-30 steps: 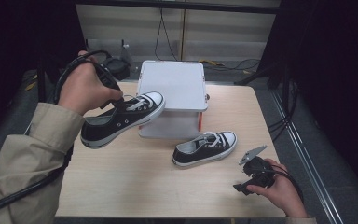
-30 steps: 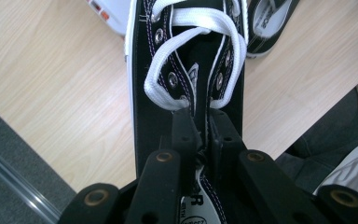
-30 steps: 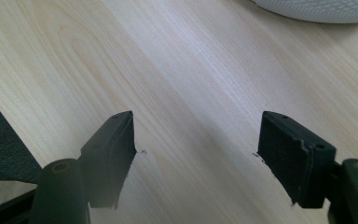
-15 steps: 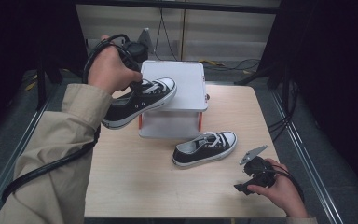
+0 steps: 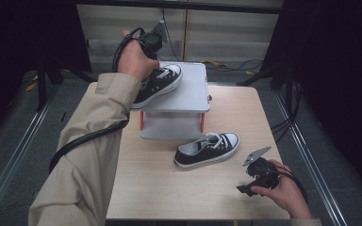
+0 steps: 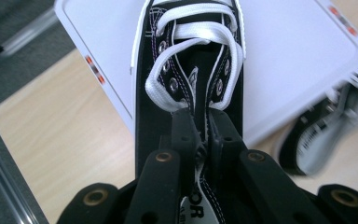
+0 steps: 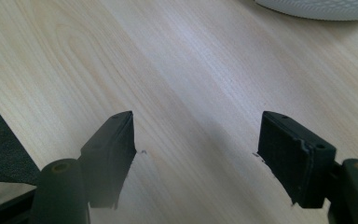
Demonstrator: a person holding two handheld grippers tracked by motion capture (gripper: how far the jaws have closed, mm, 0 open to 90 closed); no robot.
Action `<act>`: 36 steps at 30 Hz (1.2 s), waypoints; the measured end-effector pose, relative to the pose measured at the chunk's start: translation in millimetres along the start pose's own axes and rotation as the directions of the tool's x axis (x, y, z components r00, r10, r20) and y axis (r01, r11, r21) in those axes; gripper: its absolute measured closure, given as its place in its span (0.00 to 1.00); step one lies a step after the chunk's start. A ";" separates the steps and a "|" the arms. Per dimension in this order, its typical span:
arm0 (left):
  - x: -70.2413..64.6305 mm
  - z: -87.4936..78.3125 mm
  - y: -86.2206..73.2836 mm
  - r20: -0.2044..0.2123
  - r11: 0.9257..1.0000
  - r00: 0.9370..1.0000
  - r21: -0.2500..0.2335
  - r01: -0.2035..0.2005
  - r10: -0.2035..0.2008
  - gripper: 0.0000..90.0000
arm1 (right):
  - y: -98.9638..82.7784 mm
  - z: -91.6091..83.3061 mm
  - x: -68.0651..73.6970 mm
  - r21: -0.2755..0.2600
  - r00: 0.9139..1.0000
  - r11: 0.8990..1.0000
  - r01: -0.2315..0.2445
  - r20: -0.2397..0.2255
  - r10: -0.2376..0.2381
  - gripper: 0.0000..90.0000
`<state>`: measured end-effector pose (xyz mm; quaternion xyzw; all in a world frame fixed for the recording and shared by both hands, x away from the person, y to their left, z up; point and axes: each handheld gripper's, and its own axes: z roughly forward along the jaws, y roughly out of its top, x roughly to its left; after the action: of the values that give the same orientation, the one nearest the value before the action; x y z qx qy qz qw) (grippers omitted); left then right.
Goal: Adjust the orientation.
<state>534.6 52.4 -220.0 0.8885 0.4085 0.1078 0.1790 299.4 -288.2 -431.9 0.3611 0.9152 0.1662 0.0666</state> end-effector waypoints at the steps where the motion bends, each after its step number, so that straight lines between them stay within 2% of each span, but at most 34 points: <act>1: -1.0 5.5 1.3 0.002 1.000 1.000 -0.003 0.000 0.000 0.92 | 0.1 0.4 0.3 0.001 1.000 1.000 -0.003 -0.001 0.003 0.30; 3: -4.0 15.4 1.2 0.014 1.000 1.000 -0.015 0.002 -0.002 0.91 | 0.0 1.5 0.2 0.004 1.000 1.000 0.001 -0.003 -0.001 0.30; 4: -4.8 17.7 1.1 -0.016 1.000 1.000 0.017 -0.002 0.003 0.92 | -0.2 2.1 0.1 0.006 1.000 1.000 0.000 -0.002 0.000 0.30; 5: -4.5 19.6 -0.1 0.013 1.000 1.000 0.018 0.011 -0.011 0.92 | -0.3 2.5 0.1 0.007 1.000 1.000 0.001 0.000 -0.001 0.30; 6: -3.9 19.5 -1.9 0.023 1.000 1.000 0.007 0.011 -0.011 0.92 | -0.3 2.7 0.4 0.010 1.000 1.000 -0.001 0.000 0.001 0.30; 7: -3.3 17.6 -4.3 0.018 1.000 1.000 -0.019 -0.006 0.006 0.92 | -0.3 3.0 0.6 0.010 1.000 1.000 0.002 0.001 -0.002 0.30; 8: -2.4 16.7 -6.4 0.024 1.000 1.000 -0.021 -0.010 0.011 0.92 | 0.2 3.0 1.2 0.012 1.000 1.000 0.003 -0.003 -0.003 0.30; 13: 0.7 11.4 -16.6 0.060 0.997 0.998 -0.081 0.015 -0.010 0.88 | 4.1 4.6 5.3 0.017 1.000 1.000 0.014 -0.004 -0.014 0.30; 14: 0.6 9.3 -18.9 0.056 0.996 0.998 -0.092 0.008 -0.003 0.84 | 4.8 5.3 5.9 0.018 1.000 1.000 0.019 -0.004 -0.019 0.30; 17: -0.3 3.4 -27.2 0.052 0.998 0.998 -0.064 -0.020 0.023 0.70 | 6.3 6.6 7.6 0.026 1.000 0.999 0.026 -0.008 -0.026 0.30; 19: 0.7 -1.8 -35.2 0.058 0.998 0.998 -0.052 -0.029 0.032 0.67 | 6.9 7.3 8.0 0.028 1.000 0.999 0.026 -0.005 -0.025 0.30; 20: 0.9 -4.1 -39.6 0.064 0.998 0.997 -0.064 -0.027 0.031 0.64 | 7.1 7.6 8.1 0.028 1.000 0.999 0.027 -0.002 -0.026 0.30; 23: 2.0 -11.8 -52.9 0.069 0.995 0.995 -0.063 -0.073 0.078 0.57 | 7.7 7.7 9.4 0.029 1.000 0.999 0.030 -0.005 -0.030 0.30; 28: 3.4 -20.0 -71.1 0.082 0.991 0.988 -0.036 -0.131 0.134 0.51 | 8.6 8.6 10.6 0.033 0.999 0.999 0.034 -0.003 -0.034 0.30; 31: 2.6 -24.3 -77.5 0.095 0.988 0.984 -0.033 -0.149 0.152 0.50 | 8.6 8.6 11.3 0.036 0.999 0.999 0.034 -0.001 -0.034 0.30; 33: 2.0 -25.3 -78.7 0.089 0.987 0.984 -0.036 -0.155 0.157 0.48 | 8.8 8.4 11.6 0.037 0.999 0.999 0.032 0.001 -0.032 0.30; 36: -0.2 -28.3 -80.9 0.091 0.980 0.976 -0.018 -0.199 0.200 0.43 | 9.2 9.0 12.3 0.038 1.000 0.999 0.032 -0.002 -0.032 0.30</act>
<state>469.3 107.5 -227.0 0.9282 0.3082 0.0859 0.1901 298.4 -271.2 -437.0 0.3477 0.9239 0.1477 0.0617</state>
